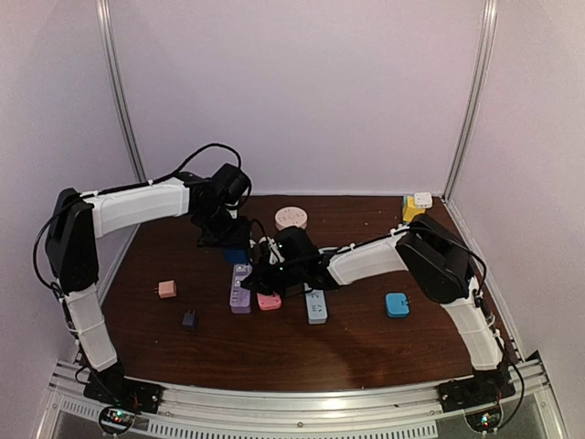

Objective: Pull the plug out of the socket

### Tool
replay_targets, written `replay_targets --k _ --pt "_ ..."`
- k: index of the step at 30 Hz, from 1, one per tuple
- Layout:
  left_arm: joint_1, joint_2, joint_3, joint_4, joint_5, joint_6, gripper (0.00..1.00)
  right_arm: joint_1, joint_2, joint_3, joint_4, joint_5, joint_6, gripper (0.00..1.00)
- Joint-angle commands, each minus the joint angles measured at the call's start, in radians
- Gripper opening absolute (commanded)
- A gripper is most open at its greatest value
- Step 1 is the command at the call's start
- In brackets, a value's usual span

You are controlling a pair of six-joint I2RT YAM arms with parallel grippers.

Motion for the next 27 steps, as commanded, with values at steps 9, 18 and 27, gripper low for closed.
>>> replay_targets --k 9,18,27 --pt "0.139 -0.182 -0.122 0.003 -0.102 0.053 0.47 0.001 -0.074 0.011 0.044 -0.067 -0.111 0.00" --pt "0.226 -0.130 -0.100 -0.098 -0.359 0.129 0.47 -0.033 -0.282 -0.011 -0.174 0.087 -0.322 0.13" --pt "0.267 0.007 -0.039 -0.155 -0.542 0.193 0.48 -0.117 -0.526 -0.180 -0.276 0.258 -0.466 0.50"
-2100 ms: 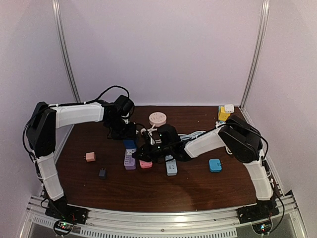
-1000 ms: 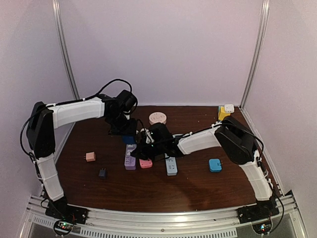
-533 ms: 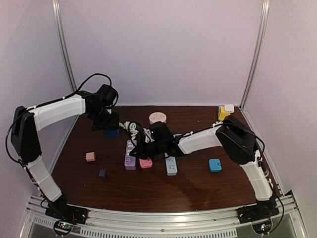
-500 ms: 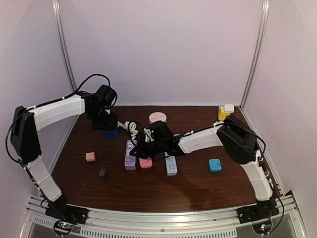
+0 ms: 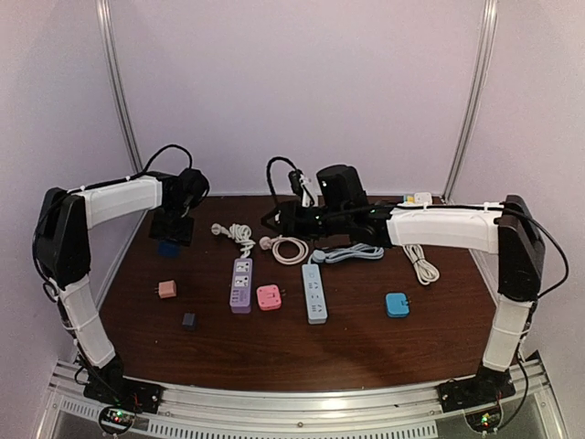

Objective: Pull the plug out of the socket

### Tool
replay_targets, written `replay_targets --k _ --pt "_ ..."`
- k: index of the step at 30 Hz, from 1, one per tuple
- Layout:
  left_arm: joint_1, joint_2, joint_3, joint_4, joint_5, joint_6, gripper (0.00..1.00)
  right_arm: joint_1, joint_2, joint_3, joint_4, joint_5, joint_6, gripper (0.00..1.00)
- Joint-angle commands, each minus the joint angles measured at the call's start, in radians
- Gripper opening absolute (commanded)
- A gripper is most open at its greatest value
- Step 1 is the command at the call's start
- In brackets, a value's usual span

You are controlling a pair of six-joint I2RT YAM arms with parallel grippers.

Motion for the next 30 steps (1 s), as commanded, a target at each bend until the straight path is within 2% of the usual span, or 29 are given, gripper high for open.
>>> replay_targets --k 1,4,13,19,24,30 --pt "0.014 0.073 0.060 -0.035 -0.145 0.055 0.48 -0.059 -0.098 -0.090 -0.094 0.124 -0.097 0.51" --pt "0.017 0.134 0.085 -0.050 -0.187 0.074 0.48 -0.083 -0.160 -0.125 -0.121 0.161 -0.123 0.56" --pt "0.023 0.245 0.120 -0.051 -0.182 0.107 0.48 -0.132 -0.278 -0.210 -0.151 0.218 -0.154 0.57" --pt "0.023 0.269 0.127 -0.041 -0.150 0.115 0.69 -0.137 -0.277 -0.206 -0.155 0.210 -0.158 0.58" --pt "0.023 0.271 0.132 -0.037 -0.122 0.121 0.82 -0.137 -0.269 -0.187 -0.173 0.211 -0.169 0.58" --pt "0.023 0.259 0.135 -0.037 -0.076 0.126 0.88 -0.137 -0.256 -0.165 -0.193 0.218 -0.180 0.58"
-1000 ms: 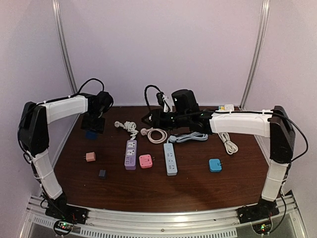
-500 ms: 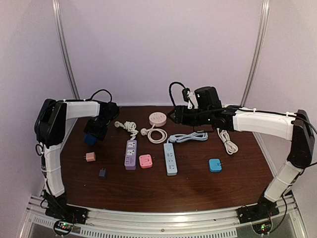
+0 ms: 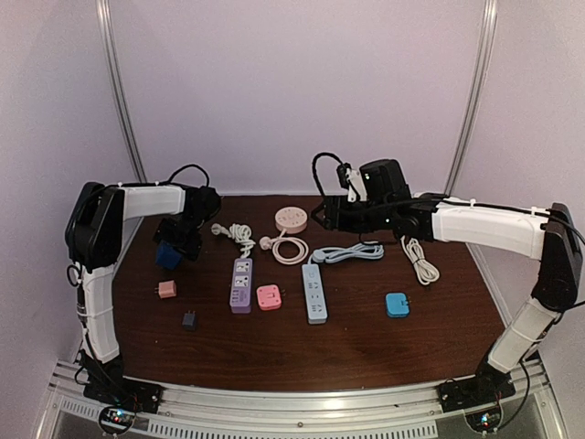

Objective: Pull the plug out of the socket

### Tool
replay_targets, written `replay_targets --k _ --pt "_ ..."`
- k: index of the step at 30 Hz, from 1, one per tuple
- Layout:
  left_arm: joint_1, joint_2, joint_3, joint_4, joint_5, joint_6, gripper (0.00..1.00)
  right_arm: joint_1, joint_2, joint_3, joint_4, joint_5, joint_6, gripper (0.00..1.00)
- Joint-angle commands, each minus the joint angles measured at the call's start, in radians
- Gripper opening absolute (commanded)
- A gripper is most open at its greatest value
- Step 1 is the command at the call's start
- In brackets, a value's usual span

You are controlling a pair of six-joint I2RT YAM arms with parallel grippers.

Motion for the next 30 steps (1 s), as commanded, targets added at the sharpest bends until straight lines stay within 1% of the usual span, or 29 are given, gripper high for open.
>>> replay_targets --k 1,4,11,19,30 --pt "0.009 -0.010 0.025 0.009 0.046 0.010 0.89 -0.004 0.007 0.037 -0.024 0.034 -0.021 0.58" --pt "0.009 -0.029 0.019 0.024 0.092 0.015 0.91 -0.005 0.012 0.045 -0.044 0.060 -0.029 0.59" --pt "0.004 -0.075 0.002 0.068 0.226 0.008 0.91 -0.007 0.026 0.052 -0.062 0.073 -0.034 0.59" --pt "-0.020 -0.100 0.010 0.076 0.278 -0.010 0.91 -0.008 0.043 0.059 -0.081 0.093 -0.037 0.59" --pt "-0.032 -0.185 -0.059 0.142 0.374 -0.048 0.92 -0.032 0.048 0.059 -0.107 0.124 -0.049 0.59"
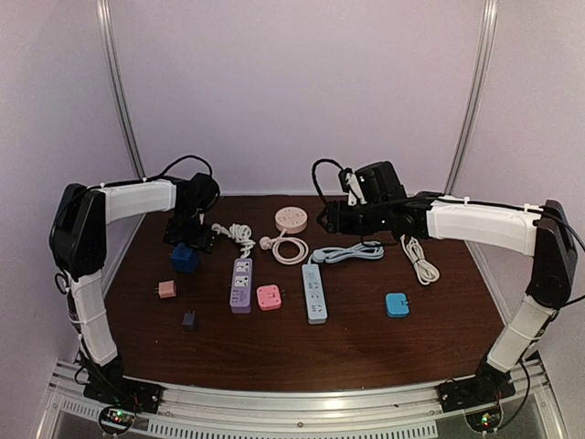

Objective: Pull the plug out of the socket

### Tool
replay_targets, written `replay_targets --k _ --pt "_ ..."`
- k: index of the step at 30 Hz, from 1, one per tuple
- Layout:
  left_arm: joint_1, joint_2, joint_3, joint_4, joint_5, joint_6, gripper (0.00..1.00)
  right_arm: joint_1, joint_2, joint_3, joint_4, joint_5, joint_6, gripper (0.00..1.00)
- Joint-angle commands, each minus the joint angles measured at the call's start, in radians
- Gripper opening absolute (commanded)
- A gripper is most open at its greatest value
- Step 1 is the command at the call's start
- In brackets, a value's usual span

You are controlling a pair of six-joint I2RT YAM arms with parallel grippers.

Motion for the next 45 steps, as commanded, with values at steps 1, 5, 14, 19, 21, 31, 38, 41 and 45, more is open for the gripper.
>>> replay_targets --k 1,5,14,19,21,31,38,41,45 --pt "-0.004 -0.074 -0.014 0.054 0.065 -0.022 0.92 -0.032 0.007 0.027 -0.029 0.046 -0.014 0.59" --pt "-0.004 -0.135 -0.026 0.080 0.117 -0.023 0.92 -0.078 0.005 0.025 -0.052 0.071 -0.020 0.59" --pt "-0.030 -0.297 -0.134 0.180 0.260 -0.042 0.92 -0.306 0.004 0.005 -0.083 0.101 -0.040 0.59" --pt "-0.080 -0.344 -0.167 0.194 0.291 -0.044 0.92 -0.472 0.013 -0.010 -0.029 0.022 -0.016 0.60" --pt "-0.104 -0.352 -0.174 0.196 0.295 -0.050 0.92 -0.530 0.023 -0.010 -0.010 -0.019 -0.003 0.59" --pt "-0.172 -0.380 -0.207 0.236 0.356 -0.097 0.92 -0.749 0.106 -0.016 0.151 -0.225 0.072 0.63" --pt "-0.222 -0.400 -0.208 0.236 0.365 -0.116 0.92 -0.842 0.190 -0.019 0.278 -0.352 0.147 0.62" --pt "-0.229 -0.405 -0.213 0.236 0.369 -0.126 0.92 -0.869 0.237 0.004 0.323 -0.401 0.178 0.61" --pt "-0.236 -0.406 -0.210 0.242 0.370 -0.134 0.92 -0.885 0.314 0.058 0.339 -0.454 0.200 0.60"
